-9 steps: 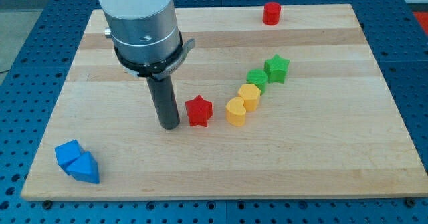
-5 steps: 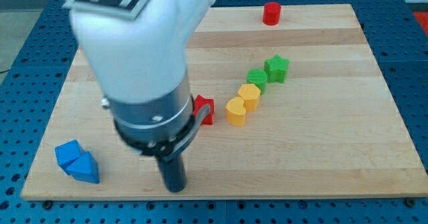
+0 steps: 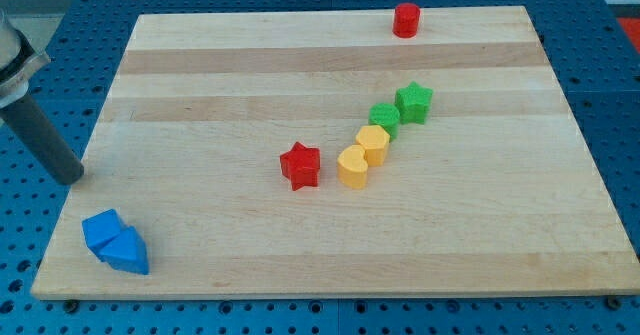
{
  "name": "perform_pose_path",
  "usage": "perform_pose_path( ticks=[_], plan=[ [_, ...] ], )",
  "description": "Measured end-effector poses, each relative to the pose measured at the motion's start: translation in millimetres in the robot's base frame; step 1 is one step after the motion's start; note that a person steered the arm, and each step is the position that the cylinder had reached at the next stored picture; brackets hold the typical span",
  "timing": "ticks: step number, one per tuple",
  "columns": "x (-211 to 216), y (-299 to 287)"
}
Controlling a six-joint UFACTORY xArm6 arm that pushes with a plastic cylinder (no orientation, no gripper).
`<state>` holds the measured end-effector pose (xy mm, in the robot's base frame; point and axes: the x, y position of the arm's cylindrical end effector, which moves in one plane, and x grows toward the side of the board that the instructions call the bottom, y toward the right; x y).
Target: Slide blue triangle towards center
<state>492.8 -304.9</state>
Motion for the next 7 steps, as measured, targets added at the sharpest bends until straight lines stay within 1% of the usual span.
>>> perform_pose_path(
  ticks=[2,3,4,5,6,7],
  plan=[
    [125,12],
    [126,29],
    [116,82],
    [90,122],
    [40,120],
    [25,108]
  ],
)
